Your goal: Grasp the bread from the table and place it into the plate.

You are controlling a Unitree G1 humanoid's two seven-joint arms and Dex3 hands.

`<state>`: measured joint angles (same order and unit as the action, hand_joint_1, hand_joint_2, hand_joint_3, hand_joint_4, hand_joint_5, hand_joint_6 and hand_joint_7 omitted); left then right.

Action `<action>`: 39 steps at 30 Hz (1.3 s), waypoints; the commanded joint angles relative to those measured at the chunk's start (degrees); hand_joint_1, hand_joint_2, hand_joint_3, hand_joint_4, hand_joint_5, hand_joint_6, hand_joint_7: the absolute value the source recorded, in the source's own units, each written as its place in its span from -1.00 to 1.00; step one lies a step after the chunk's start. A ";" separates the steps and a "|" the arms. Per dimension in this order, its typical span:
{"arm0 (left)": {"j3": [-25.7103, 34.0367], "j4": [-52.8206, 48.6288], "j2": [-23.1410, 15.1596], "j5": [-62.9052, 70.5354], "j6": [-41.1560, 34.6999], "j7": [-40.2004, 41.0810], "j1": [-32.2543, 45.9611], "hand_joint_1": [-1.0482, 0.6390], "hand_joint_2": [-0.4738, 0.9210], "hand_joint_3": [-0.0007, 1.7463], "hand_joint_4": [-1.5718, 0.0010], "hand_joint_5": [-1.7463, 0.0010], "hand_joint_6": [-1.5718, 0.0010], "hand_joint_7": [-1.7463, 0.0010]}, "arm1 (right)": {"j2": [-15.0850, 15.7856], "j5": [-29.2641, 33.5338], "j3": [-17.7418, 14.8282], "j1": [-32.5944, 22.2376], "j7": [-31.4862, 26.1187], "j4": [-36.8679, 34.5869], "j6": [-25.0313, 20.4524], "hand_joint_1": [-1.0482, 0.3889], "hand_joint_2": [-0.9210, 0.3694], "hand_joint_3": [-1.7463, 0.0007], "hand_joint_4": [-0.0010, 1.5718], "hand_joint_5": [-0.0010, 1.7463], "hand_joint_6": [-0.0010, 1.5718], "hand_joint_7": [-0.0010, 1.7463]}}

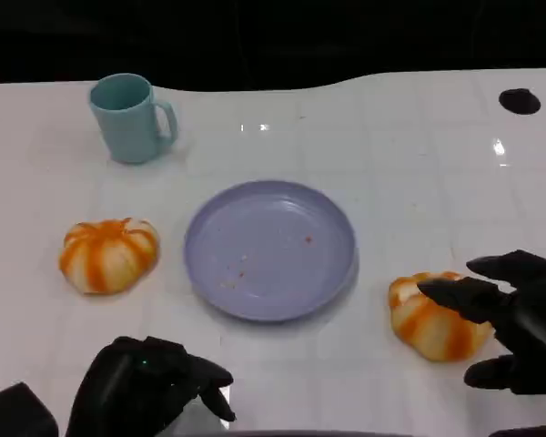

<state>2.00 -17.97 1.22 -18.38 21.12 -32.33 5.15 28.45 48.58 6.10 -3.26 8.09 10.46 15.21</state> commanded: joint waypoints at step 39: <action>-0.32 1.25 -0.05 0.60 0.09 1.12 0.19 -0.95 1.00 -1.00 -0.45 -0.23 -0.94 0.89 | -3.53 2.59 15.62 17.80 1.05 -20.19 -12.68 -0.09 -0.91 0.99 -0.40 -0.75 -0.29 -0.96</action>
<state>1.59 -17.60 1.71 -18.17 21.14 -31.84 4.64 25.04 50.80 20.78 13.56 8.00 -8.47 4.14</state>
